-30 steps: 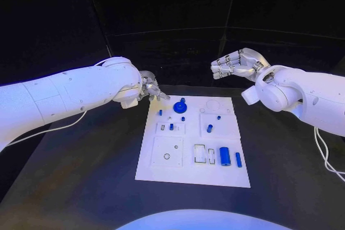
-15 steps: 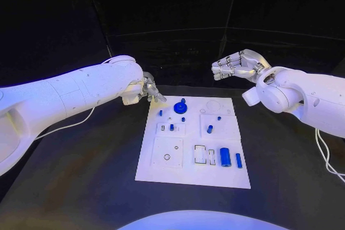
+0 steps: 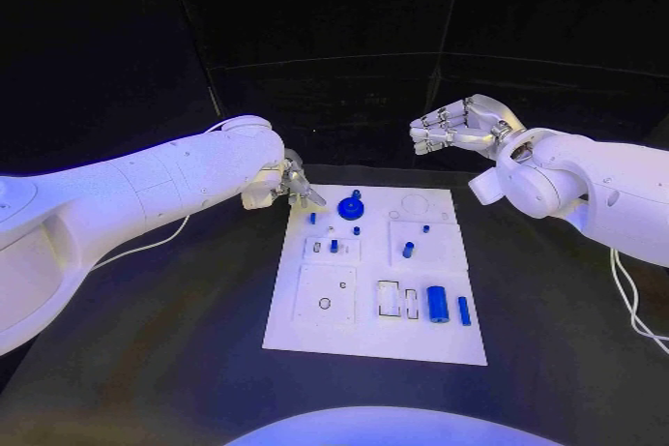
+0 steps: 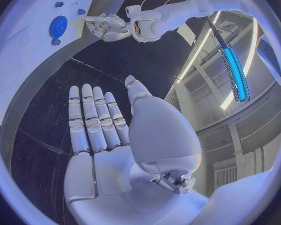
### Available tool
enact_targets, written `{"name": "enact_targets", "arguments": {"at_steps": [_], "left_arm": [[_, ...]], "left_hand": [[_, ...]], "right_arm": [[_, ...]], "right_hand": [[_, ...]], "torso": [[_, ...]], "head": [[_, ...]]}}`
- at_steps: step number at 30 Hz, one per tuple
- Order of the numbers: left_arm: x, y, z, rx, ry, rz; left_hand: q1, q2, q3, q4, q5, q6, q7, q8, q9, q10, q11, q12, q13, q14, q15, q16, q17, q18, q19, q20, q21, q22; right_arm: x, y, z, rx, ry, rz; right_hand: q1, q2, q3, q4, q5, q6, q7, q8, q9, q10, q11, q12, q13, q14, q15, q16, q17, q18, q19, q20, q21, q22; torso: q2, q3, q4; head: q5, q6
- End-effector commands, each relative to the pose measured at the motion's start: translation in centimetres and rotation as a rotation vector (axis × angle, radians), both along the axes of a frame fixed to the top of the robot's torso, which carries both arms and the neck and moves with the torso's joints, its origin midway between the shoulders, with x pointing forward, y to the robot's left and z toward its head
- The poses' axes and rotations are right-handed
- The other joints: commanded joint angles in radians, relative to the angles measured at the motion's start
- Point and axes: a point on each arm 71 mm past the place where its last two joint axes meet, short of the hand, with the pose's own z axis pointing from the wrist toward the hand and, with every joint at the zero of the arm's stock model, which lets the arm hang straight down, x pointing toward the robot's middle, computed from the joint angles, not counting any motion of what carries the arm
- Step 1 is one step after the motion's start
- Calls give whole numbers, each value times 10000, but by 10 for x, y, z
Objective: Assemble the parts on the task board
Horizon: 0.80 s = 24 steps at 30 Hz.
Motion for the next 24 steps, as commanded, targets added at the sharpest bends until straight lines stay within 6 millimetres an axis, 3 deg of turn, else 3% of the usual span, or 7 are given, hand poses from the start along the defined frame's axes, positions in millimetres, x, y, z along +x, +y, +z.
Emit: {"name": "enact_targets", "arguments": {"at_steps": [1, 24], "left_arm": [[0, -2, -1, 71, -15, -157], [-4, -8, -10, 193, 360, -319]], "left_hand": [[-93, 24, -42, 13, 2, 79, 13, -3, -10, 82, -4, 41, 25, 1019, 54, 31, 2630, -22, 55, 1, 71, 28], [267, 232, -117, -74, 39, 178, -21, 70, -18, 124, -36, 125, 48, 1019, 32, 31, 2630, -36, 81, -16, 136, 120]], "right_arm": [[0, 1, 2, 39, -80, 68], [1, 4, 2, 43, -62, 131]], "right_hand": [[-41, 63, -55, 10, 57, -37, 166, 50, 4, -84, -18, 43, 5, -71, 13, 54, -12, 115, 57, 32, -45, -15], [-33, 80, -66, 11, 66, -42, 168, 50, 3, -92, -16, 48, 5, -80, 15, 52, -13, 114, 56, 34, -55, -15]], "torso": [[2, -2, 0], [-11, 5, -1]], "head": [[-3, -26], [13, -65]]}}
